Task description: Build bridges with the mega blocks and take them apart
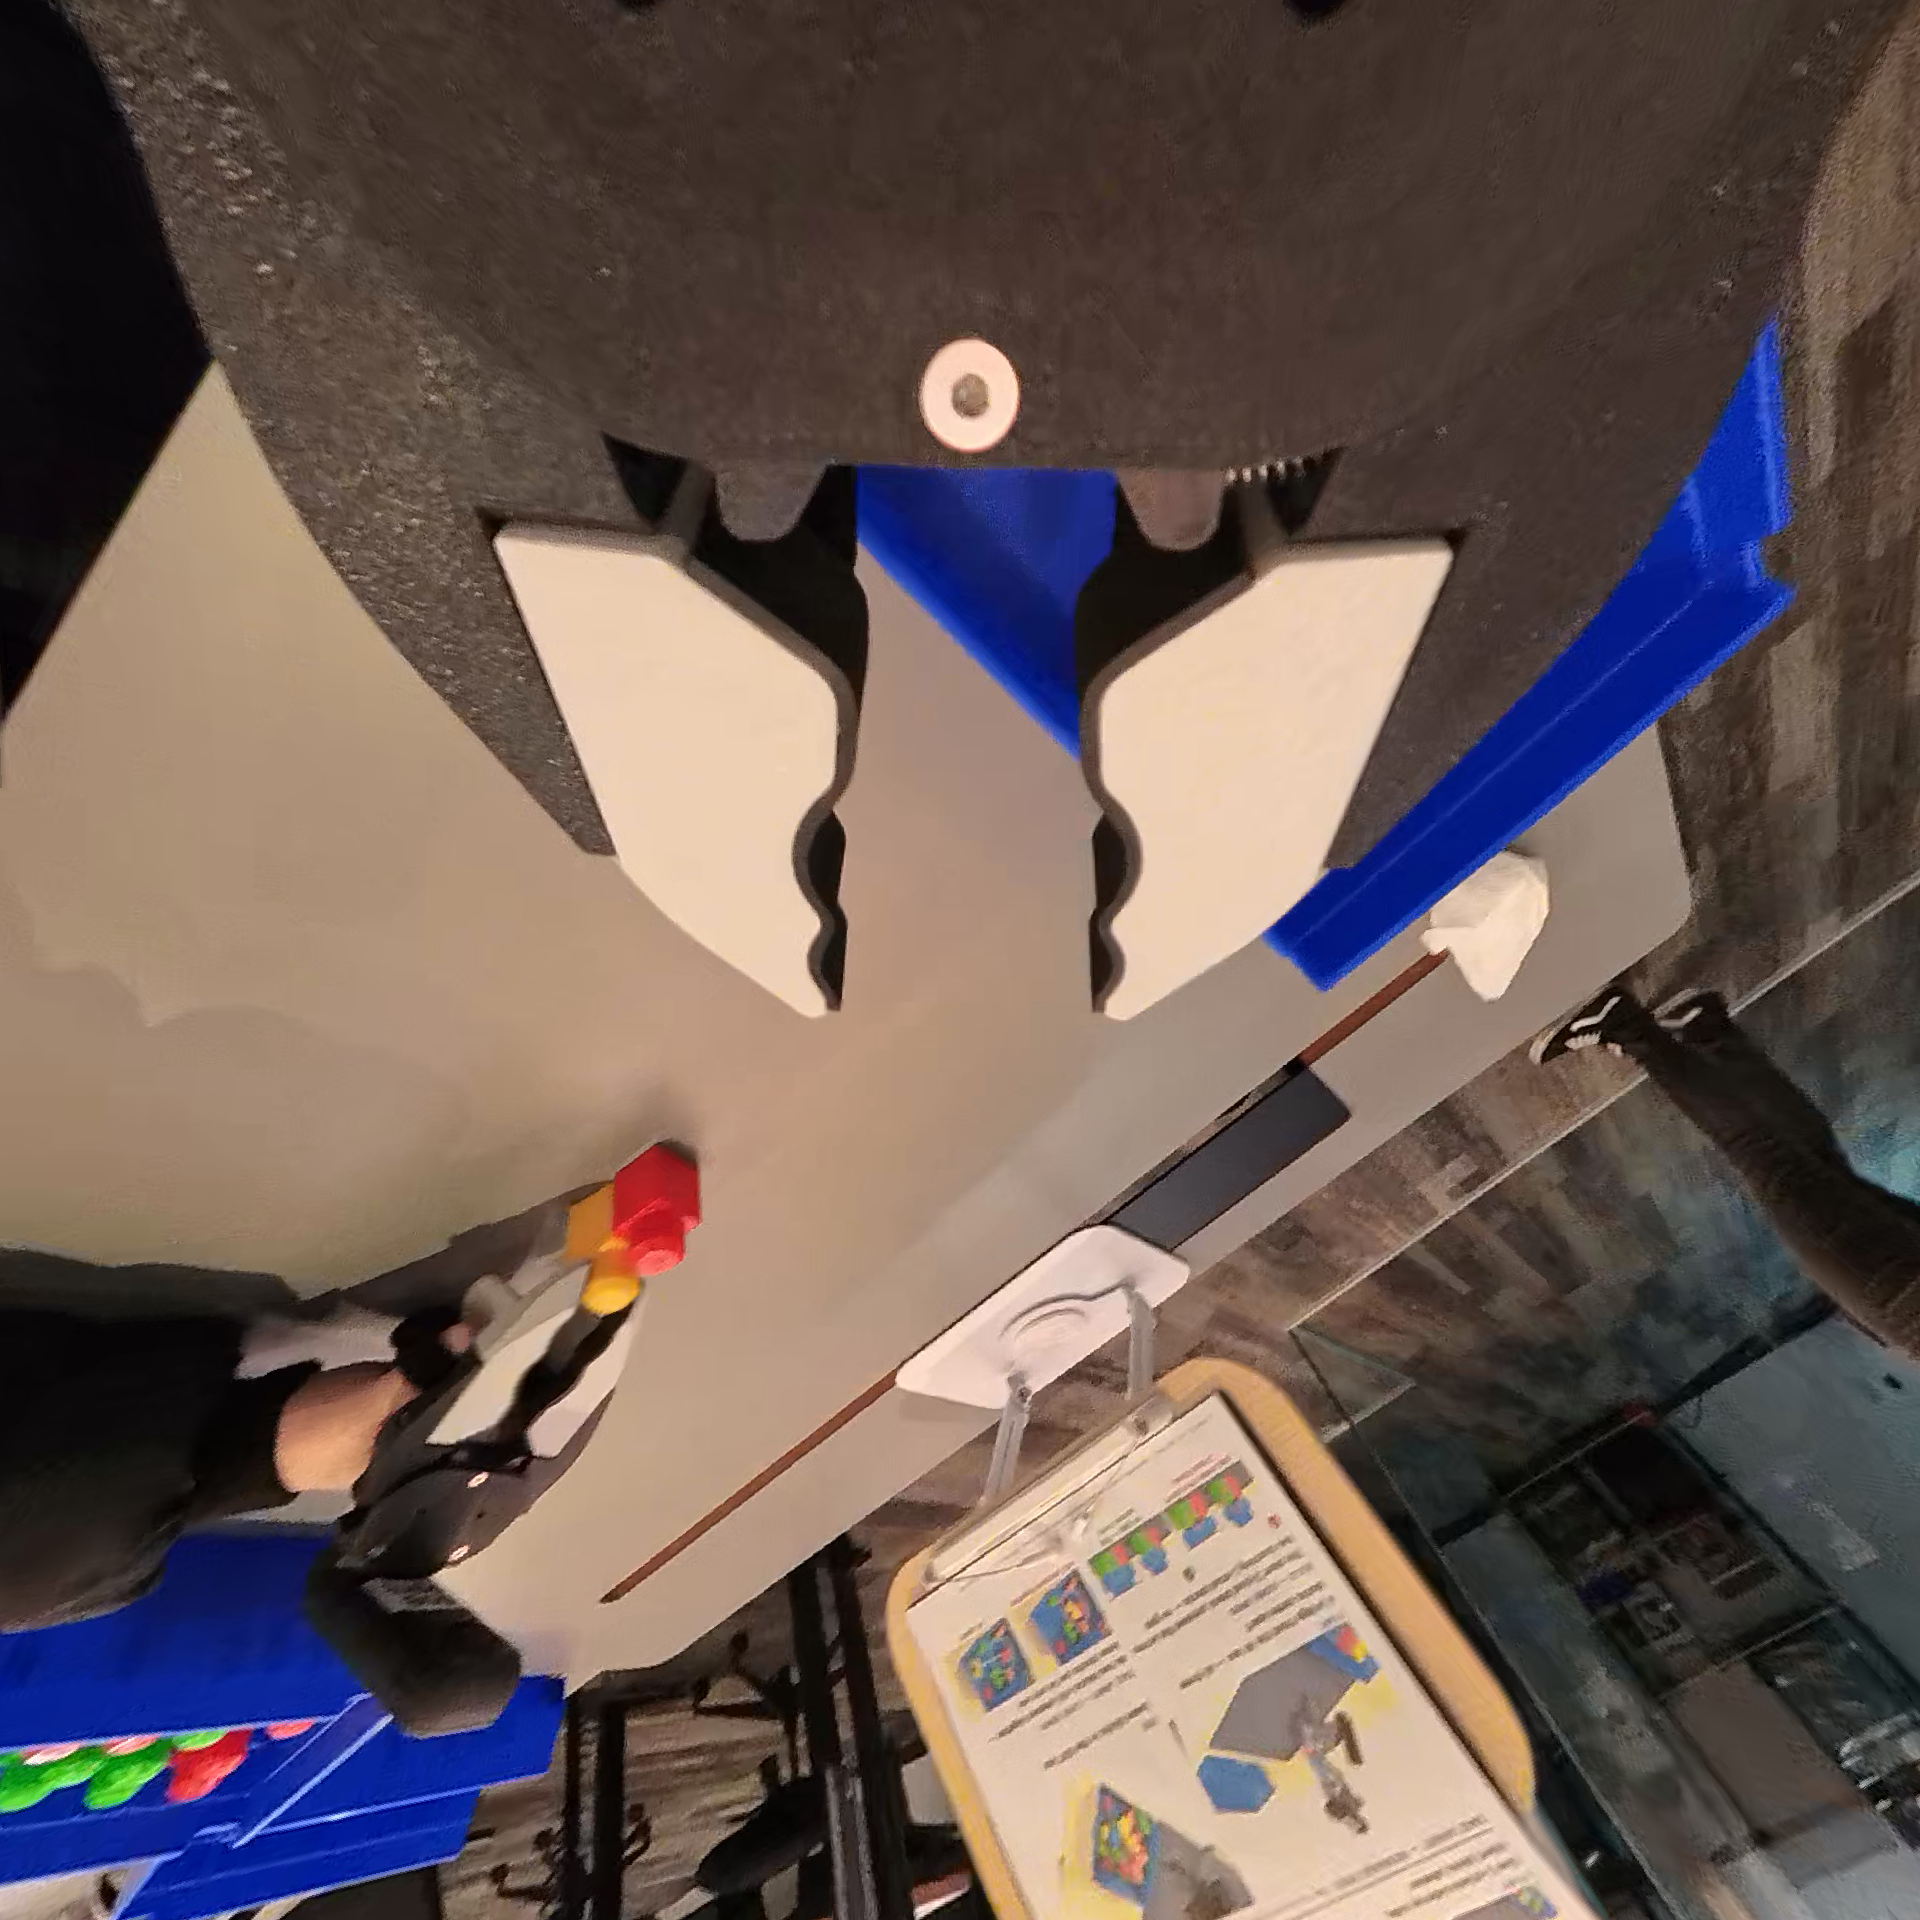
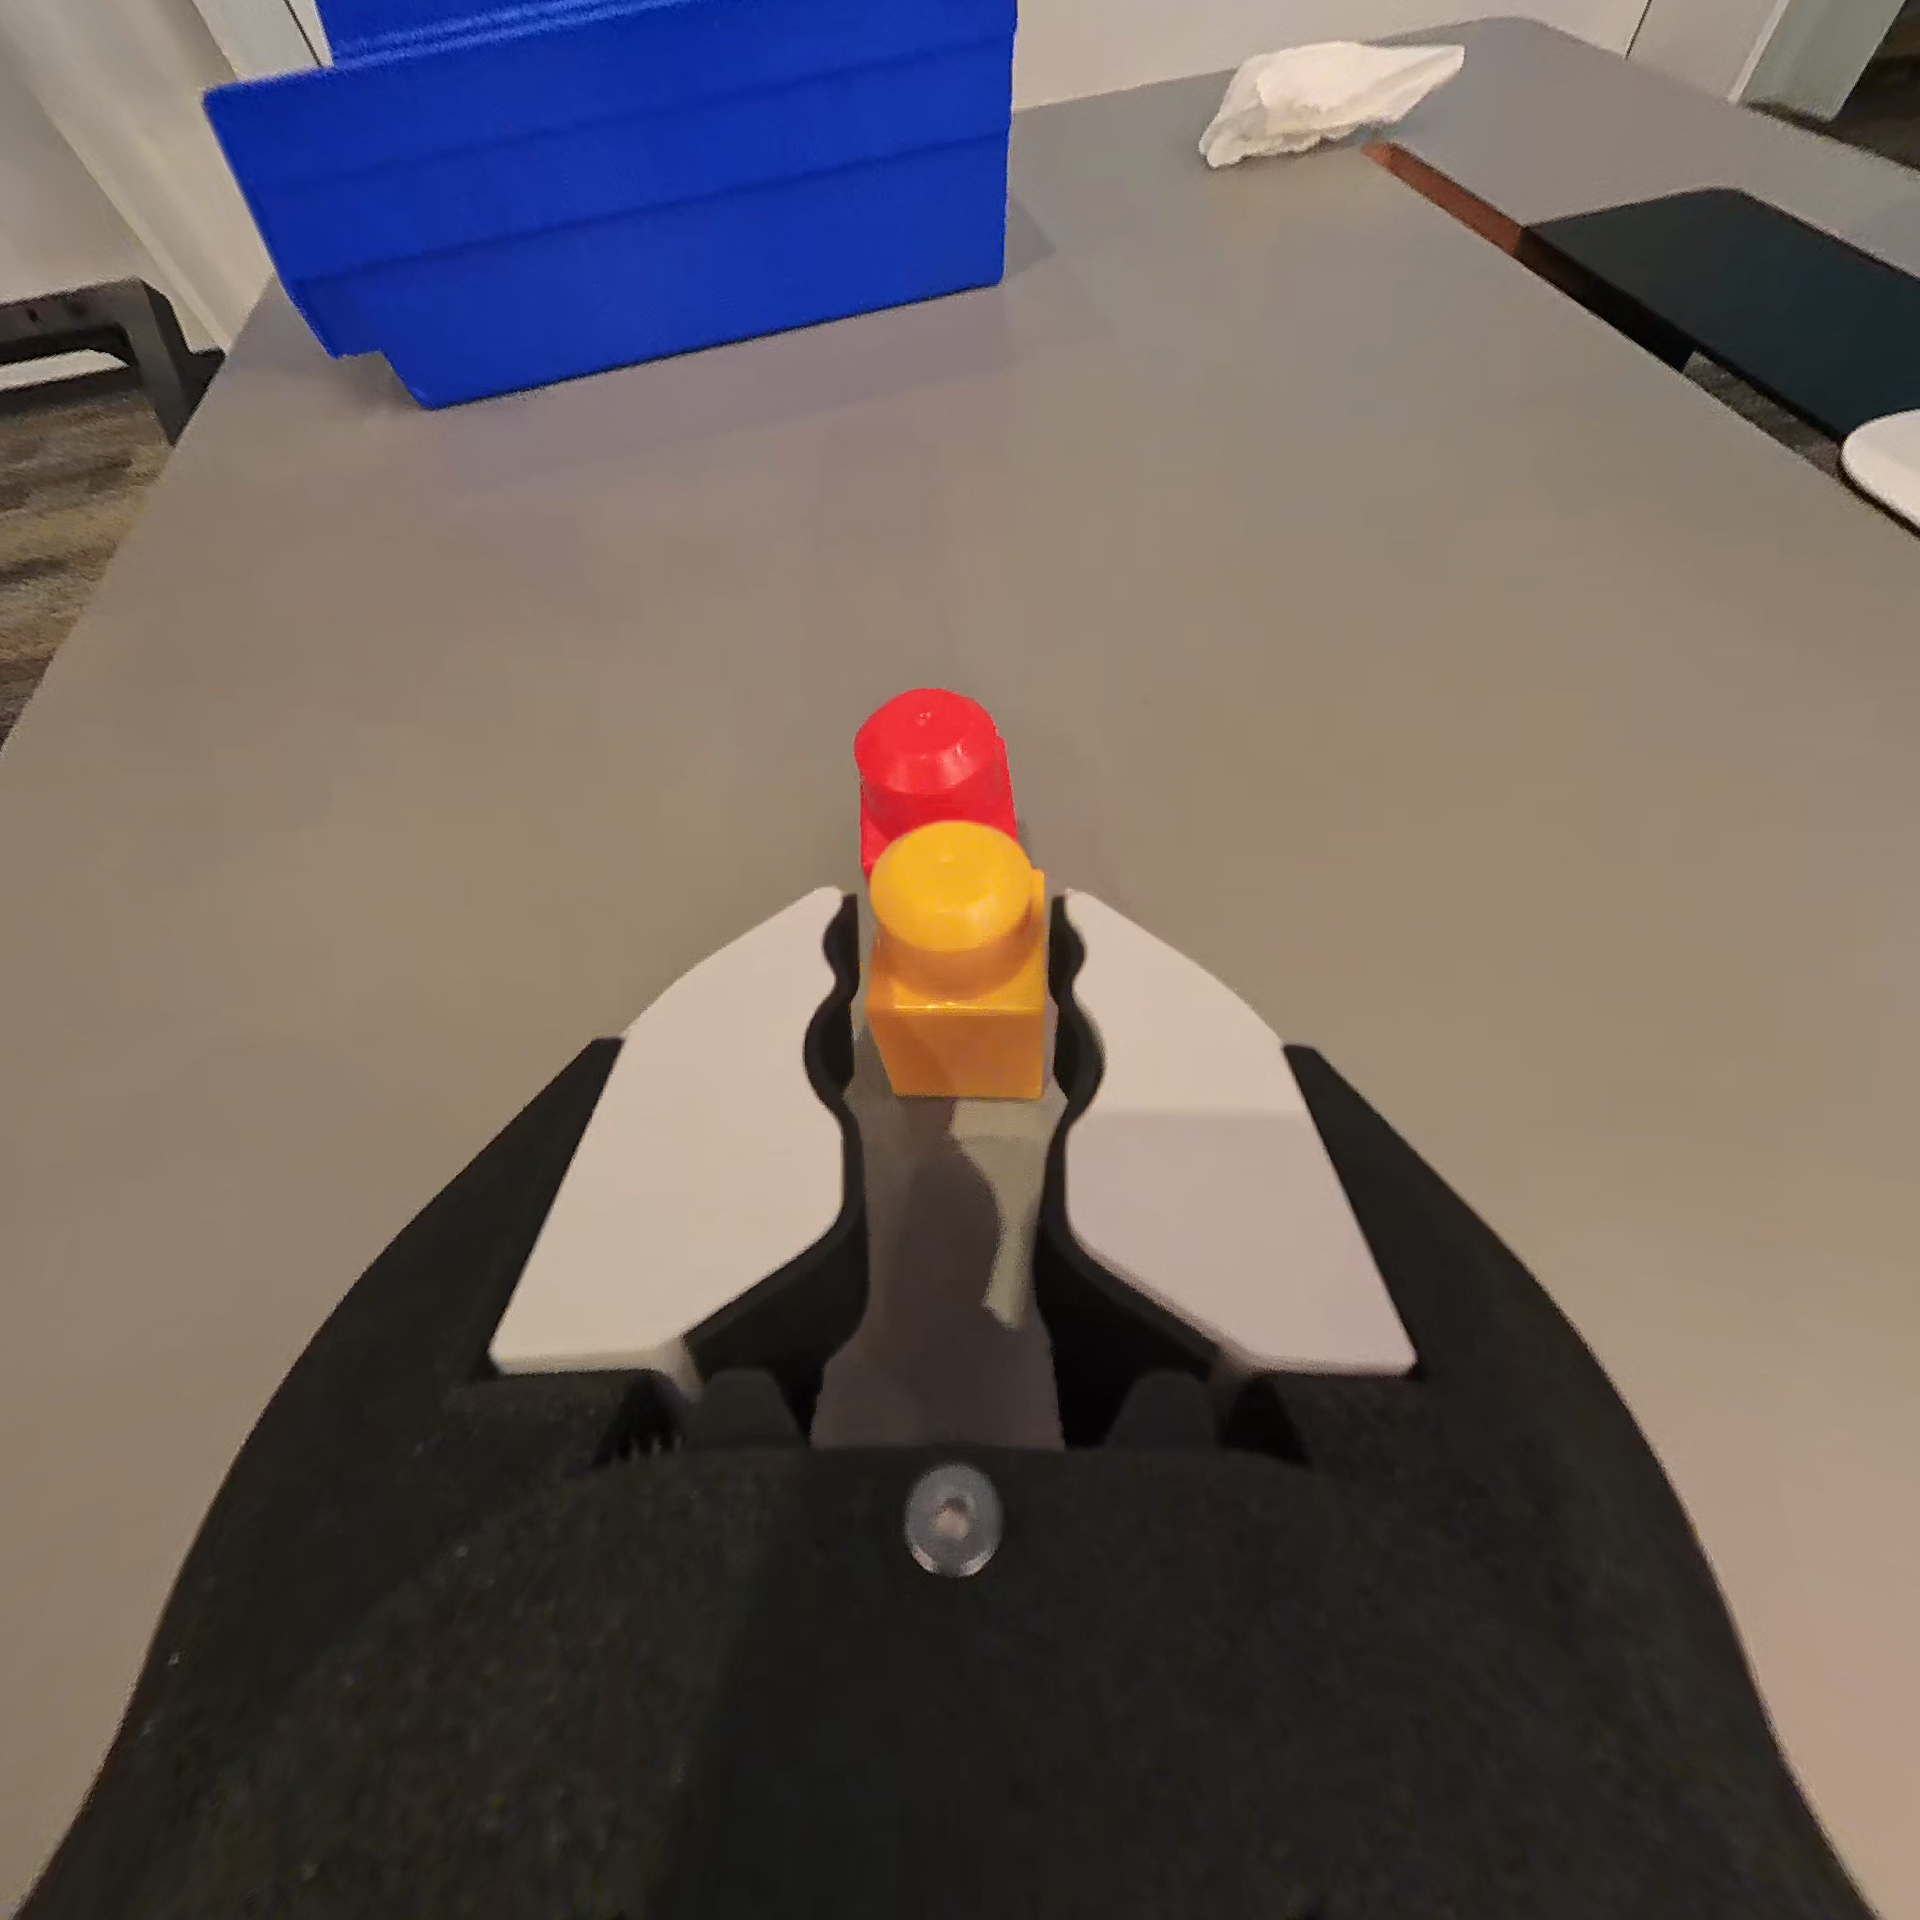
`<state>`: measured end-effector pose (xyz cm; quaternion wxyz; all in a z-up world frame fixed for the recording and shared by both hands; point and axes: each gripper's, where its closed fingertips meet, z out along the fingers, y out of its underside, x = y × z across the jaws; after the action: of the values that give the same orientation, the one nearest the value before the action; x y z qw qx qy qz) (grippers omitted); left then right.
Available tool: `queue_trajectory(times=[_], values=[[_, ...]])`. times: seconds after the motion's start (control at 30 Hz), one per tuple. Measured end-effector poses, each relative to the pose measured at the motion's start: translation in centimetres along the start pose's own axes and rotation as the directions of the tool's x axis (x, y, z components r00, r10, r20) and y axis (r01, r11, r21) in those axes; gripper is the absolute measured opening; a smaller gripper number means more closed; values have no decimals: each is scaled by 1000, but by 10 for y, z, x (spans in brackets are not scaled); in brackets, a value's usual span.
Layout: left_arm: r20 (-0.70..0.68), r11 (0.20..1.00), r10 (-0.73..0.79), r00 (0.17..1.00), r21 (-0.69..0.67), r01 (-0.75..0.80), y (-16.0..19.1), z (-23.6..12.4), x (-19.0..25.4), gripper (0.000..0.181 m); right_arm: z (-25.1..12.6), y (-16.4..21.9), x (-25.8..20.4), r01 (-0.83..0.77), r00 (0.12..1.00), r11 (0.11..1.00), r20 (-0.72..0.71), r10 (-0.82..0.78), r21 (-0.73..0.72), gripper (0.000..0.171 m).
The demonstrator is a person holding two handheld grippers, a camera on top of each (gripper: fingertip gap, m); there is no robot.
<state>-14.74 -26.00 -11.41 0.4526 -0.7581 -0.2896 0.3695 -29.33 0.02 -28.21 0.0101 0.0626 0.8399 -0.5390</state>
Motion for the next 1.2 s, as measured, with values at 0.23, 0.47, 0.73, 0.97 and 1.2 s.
queue_trajectory(times=[0.23,0.47,0.73,0.97,1.2], values=[[85,960,149,985,-250,-124,61,-2,-70,44,-8,-7,3,17,999,1000,-47,-16,23,54],[-116,865,229,967,-432,-256,126,60,-111,41,-53,-27,-6,12,992,991,-126,4,133,54],[-214,780,358,909,-467,-417,176,113,-151,38,-101,-13,-31,-21,982,991,-185,46,135,52],[-338,756,301,892,-485,-439,192,130,-152,36,-118,-12,-38,-78,978,975,-173,115,209,50],[-400,777,164,902,-511,-368,201,136,-149,31,-111,-10,-44,-83,984,980,-139,109,183,50]])
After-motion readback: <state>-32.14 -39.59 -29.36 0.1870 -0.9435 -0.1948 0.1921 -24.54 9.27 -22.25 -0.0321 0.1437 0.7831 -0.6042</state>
